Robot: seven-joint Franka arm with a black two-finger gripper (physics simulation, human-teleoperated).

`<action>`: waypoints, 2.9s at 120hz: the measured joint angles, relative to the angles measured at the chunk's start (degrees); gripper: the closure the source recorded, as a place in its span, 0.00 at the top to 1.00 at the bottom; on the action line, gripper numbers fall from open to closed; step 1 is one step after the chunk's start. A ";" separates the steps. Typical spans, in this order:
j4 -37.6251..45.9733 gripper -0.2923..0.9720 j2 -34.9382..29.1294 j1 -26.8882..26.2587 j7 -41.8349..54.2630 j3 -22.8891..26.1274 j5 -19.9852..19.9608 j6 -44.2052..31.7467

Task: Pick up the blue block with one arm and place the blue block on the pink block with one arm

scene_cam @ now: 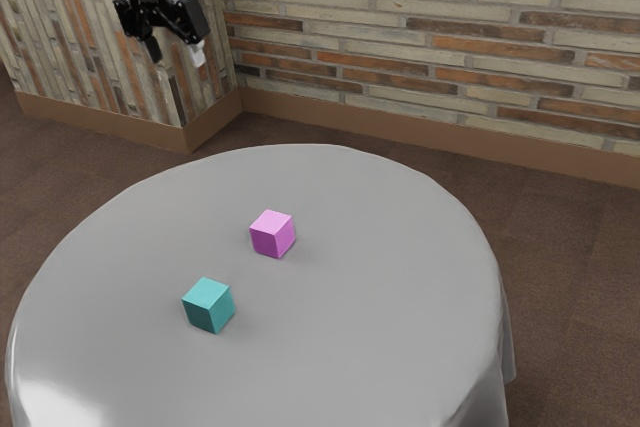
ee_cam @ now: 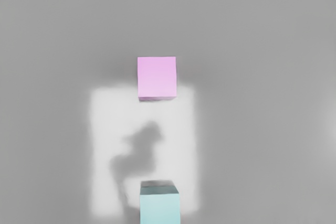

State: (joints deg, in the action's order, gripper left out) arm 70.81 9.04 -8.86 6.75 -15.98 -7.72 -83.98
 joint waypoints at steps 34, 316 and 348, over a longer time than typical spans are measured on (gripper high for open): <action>34.19 0.74 -6.12 0.06 1.08 4.62 -0.25 -16.37; 74.82 0.49 -6.91 3.58 0.80 9.00 2.03 -78.94; 54.07 0.45 -3.91 3.78 0.08 8.47 3.33 -64.21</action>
State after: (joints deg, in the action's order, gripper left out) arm 124.89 5.14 -5.08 6.82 -7.51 -4.39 -148.19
